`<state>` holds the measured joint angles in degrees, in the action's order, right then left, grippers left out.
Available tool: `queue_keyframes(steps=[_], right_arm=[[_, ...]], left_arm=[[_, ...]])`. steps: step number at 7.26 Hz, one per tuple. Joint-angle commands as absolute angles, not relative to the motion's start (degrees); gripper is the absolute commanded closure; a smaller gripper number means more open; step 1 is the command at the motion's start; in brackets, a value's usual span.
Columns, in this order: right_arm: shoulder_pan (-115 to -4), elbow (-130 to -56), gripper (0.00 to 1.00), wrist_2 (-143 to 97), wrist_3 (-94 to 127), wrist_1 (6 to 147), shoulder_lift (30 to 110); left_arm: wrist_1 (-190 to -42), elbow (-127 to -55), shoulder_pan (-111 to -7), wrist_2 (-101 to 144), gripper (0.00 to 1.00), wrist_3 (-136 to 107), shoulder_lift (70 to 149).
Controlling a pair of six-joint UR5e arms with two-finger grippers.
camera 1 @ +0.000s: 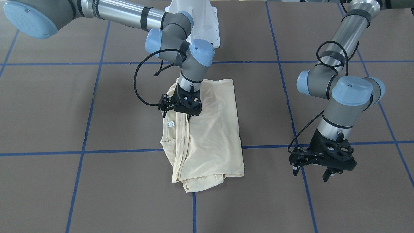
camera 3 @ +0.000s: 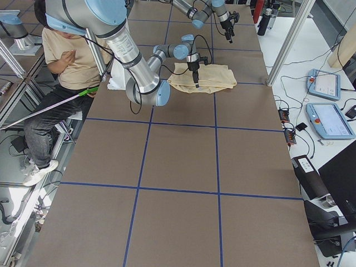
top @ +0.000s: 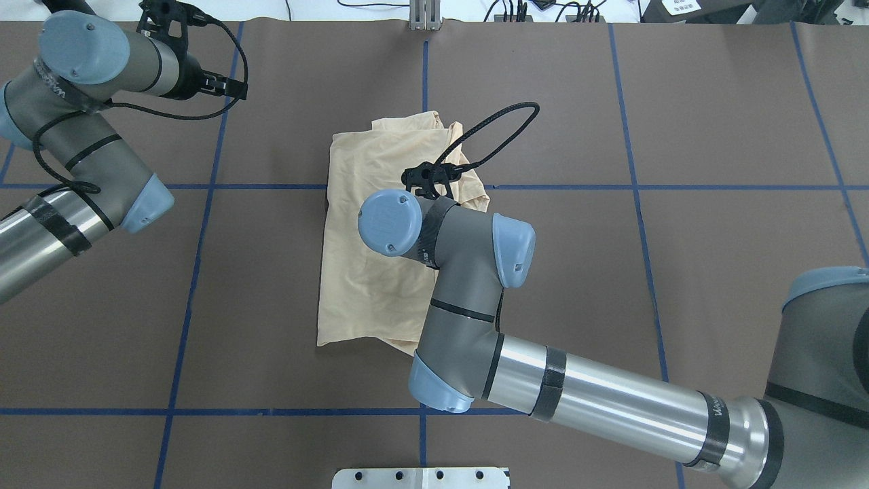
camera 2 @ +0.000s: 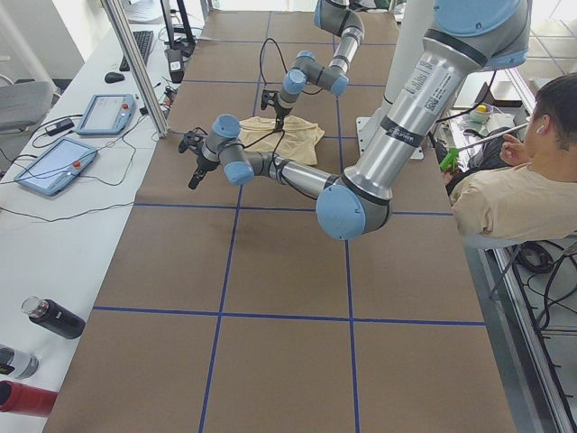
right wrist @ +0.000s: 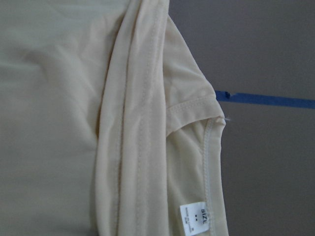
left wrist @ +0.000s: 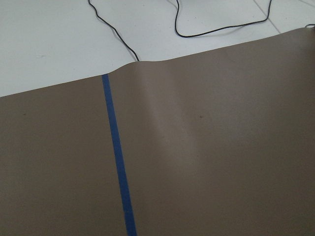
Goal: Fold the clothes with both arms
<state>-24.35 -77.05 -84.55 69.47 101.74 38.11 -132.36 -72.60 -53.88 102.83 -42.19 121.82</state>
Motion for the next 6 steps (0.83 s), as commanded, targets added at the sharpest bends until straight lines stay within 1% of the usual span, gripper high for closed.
queue_keyframes(steps=[1,3,4,6], right_arm=[[-25.6,-79.9,0.0,-84.6,65.3,107.3,39.3],[-26.6,-89.6,0.0,-84.5,60.8,108.3,48.9],[-26.7,-93.1,0.0,-84.3,59.8,108.0,53.0],[-26.7,-96.4,0.0,-84.5,60.9,107.8,52.8]], left_arm=[[-132.4,-72.6,-53.9,102.8,0.0,-42.2,121.8],[-132.4,-72.7,-53.9,102.8,0.0,-42.2,121.8],[-132.4,-72.8,-53.9,102.8,0.0,-42.3,121.8],[-132.4,-72.8,-54.0,102.8,0.0,-42.2,121.8]])
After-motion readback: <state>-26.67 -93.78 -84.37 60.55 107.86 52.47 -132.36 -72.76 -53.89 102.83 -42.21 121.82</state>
